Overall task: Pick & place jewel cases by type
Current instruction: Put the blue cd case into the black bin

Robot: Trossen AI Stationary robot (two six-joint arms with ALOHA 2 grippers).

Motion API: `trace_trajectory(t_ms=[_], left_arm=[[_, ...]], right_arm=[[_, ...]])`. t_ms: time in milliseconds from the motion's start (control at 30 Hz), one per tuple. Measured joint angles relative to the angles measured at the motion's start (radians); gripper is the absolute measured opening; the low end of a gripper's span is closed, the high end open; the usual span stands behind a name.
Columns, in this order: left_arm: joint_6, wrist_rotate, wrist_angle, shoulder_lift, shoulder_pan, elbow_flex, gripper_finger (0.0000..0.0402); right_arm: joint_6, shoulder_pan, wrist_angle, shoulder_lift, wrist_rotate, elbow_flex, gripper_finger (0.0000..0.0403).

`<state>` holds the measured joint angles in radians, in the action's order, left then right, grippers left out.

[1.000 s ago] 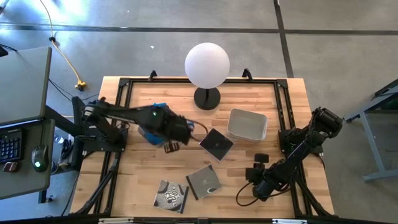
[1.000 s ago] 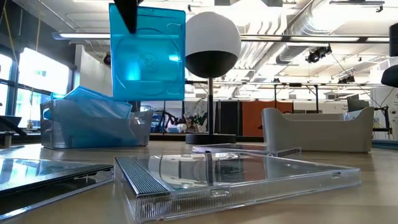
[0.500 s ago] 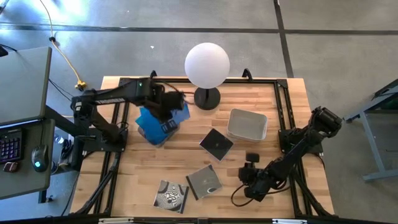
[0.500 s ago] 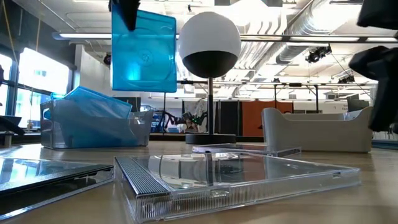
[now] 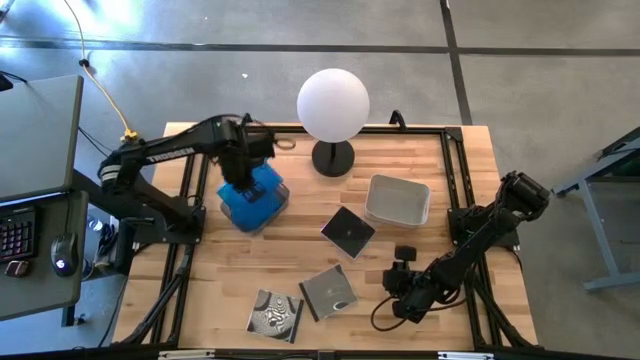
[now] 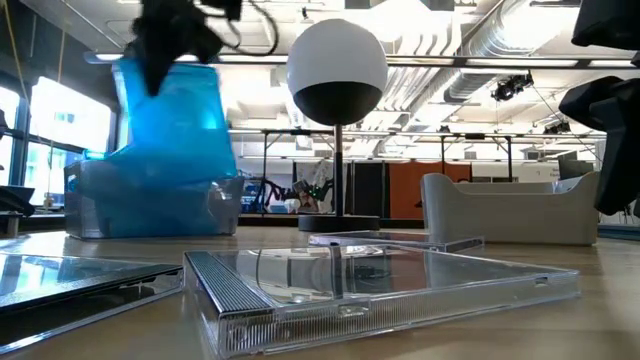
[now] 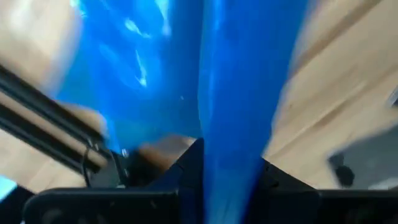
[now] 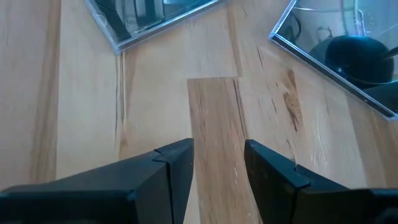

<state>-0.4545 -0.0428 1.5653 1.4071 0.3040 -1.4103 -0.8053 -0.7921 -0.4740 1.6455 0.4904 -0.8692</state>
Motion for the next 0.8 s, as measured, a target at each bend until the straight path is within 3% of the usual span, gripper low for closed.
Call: trace_trajectory(t_ms=[267,500,800], left_arm=[[0.006,-0.037,0.007,-0.074,-0.047,0.178,0.0050],[0.106,0.072,0.006,-0.080,-0.055,0.194,0.0056],[0.215,0.227,0.006,-0.025,-0.055,0.194,0.0145]], right_arm=[[0.002,0.000,0.001,0.000,0.010,0.000,0.0138],[0.003,0.002,0.001,0.000,0.017,0.000,0.0138],[0.072,0.027,0.007,0.000,0.016,0.000,0.0138]])
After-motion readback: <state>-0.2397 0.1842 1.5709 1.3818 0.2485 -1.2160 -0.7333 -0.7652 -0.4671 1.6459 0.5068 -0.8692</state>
